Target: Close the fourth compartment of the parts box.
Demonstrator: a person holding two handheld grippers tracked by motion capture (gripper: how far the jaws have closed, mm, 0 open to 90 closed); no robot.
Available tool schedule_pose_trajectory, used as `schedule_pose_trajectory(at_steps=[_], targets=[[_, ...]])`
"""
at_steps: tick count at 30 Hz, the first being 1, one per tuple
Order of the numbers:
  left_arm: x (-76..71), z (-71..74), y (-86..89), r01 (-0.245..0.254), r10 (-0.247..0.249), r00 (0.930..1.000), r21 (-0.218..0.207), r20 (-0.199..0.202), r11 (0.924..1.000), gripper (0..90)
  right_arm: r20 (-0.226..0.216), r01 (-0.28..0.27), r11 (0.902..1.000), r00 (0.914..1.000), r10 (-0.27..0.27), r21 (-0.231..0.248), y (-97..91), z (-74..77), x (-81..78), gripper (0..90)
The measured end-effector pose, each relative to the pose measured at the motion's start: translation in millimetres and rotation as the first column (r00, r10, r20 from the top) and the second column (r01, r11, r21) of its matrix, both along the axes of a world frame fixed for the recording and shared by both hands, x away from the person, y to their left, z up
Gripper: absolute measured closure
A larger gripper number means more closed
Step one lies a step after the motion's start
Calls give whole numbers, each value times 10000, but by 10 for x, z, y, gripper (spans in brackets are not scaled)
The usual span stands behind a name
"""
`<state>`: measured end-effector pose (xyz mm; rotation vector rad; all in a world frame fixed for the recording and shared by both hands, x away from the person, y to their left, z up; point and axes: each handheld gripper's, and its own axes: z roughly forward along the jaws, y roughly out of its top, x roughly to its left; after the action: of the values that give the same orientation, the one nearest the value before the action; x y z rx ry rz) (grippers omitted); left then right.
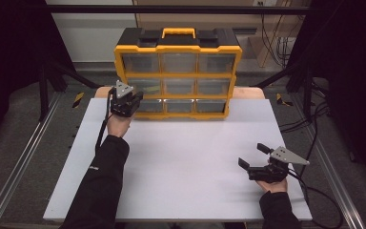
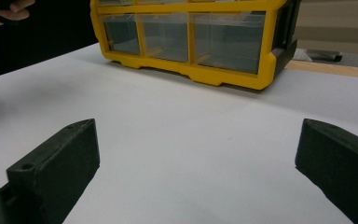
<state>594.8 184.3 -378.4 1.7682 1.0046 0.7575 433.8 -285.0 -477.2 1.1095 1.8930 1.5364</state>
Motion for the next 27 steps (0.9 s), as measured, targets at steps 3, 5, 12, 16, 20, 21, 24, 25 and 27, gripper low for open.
schedule_pose_trajectory(at_steps=[3,5,12,16,20,21,24,25,27], targets=[[-93,6,25,100,-100,9999,-94,-1,9999,798,12,-9,10000,10000,9,3,2,0,1,3],[-153,6,36,139,-139,9999,-131,17,9998,746,6,-6,10000,10000,6,11,1,1,0,3],[-340,-32,78,546,-546,9985,-459,15,9975,463,18,-26,10000,10000,26,24,5,-2,-1,3],[-436,-78,133,916,-940,9951,-742,-296,9930,278,9,-12,10000,10000,12,23,7,-3,0,3],[-563,-132,189,1167,-1206,9919,-903,-391,9891,184,8,-2,10000,10000,2,46,11,-5,2,3],[-604,-149,202,1231,-1262,9916,-951,-270,9878,168,1,-3,10000,10000,3,55,11,-5,1,2],[-706,-187,242,1343,-1365,9905,-1094,-134,9849,110,-10,-12,10000,10000,12,40,11,-6,1,3],[-735,-201,263,1372,-1394,9902,-1177,-104,9835,100,-15,-16,10000,10000,16,42,13,-7,1,3],[-786,-230,303,1425,-1449,9894,-1290,-93,9813,87,-22,-12,10000,10000,12,40,14,-8,0,3]])
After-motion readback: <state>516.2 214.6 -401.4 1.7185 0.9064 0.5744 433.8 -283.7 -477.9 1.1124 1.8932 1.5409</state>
